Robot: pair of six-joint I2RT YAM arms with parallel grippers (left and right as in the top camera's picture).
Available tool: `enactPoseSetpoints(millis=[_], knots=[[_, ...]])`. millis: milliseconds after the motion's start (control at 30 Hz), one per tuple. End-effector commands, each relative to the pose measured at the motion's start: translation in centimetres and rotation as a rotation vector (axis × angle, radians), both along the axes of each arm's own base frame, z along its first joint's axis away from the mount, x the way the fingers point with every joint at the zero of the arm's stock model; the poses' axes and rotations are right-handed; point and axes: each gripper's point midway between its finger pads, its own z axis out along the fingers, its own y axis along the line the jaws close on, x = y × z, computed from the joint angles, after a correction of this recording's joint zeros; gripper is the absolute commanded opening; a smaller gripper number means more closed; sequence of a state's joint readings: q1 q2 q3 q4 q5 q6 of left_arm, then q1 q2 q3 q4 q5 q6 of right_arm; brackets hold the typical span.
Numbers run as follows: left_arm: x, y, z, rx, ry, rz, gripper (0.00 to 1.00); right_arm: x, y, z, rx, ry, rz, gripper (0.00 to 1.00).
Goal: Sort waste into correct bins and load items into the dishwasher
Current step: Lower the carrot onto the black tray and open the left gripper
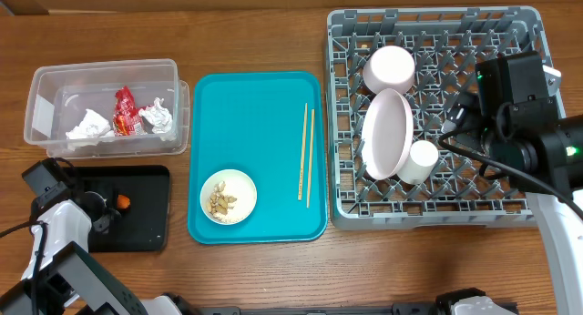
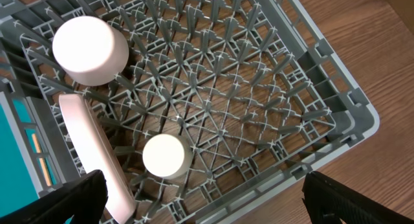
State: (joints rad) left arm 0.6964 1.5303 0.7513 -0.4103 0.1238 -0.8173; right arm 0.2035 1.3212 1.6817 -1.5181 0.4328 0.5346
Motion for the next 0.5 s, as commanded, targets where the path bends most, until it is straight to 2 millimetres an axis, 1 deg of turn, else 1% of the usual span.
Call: enactPoseSetpoints(millis=[0,167,200,300,400,467], knots=[[-0.3,0.1,-0.7,-0.006,0.012,0.024,0.23,0.2,0.0,0.7,0.0,-0.02,0.007,1.0],[-0.3,0.4,-1.6,-0.005,0.03,0.028,0.25,0.2,0.0,0.7,0.0,-0.021,0.007,1.0],[-0.3,0.4,-1.9,-0.008,0.033,0.028,0.27,0.2,0.0,0.7,0.0,-0.021,0.007,1.0],[-0.1,0.4,-2.7,-0.02,0.038,0.026,0.27,0.2,0.0,0.7,0.0,-0.02,0.007,1.0],[0.4,0.1,-2.8,-0.041,0.012,0.012,0.28,0.2,0.0,0.7,0.0,-0.021,0.007,1.0],[1.2,0.0,-2.3,-0.05,-0.021,-0.015,0.28,0.2,0.0,0.7,0.0,-0.02,0.007,1.0]])
